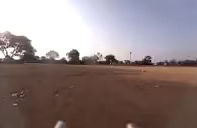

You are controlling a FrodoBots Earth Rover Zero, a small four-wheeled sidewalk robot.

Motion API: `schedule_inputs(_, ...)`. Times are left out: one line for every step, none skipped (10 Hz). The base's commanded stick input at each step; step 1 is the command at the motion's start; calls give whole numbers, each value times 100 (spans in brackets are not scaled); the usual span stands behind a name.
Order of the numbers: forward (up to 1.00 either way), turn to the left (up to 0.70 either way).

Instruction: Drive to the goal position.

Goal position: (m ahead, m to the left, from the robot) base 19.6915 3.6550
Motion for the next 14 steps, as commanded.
schedule_inputs(100,0)
schedule_inputs(100,0)
schedule_inputs(100,0)
schedule_inputs(100,0)
schedule_inputs(100,0)
schedule_inputs(100,0)
schedule_inputs(100,0)
schedule_inputs(100,0)
schedule_inputs(100,0)
schedule_inputs(100,0)
schedule_inputs(100,0)
schedule_inputs(100,0)
schedule_inputs(100,0)
schedule_inputs(100,0)
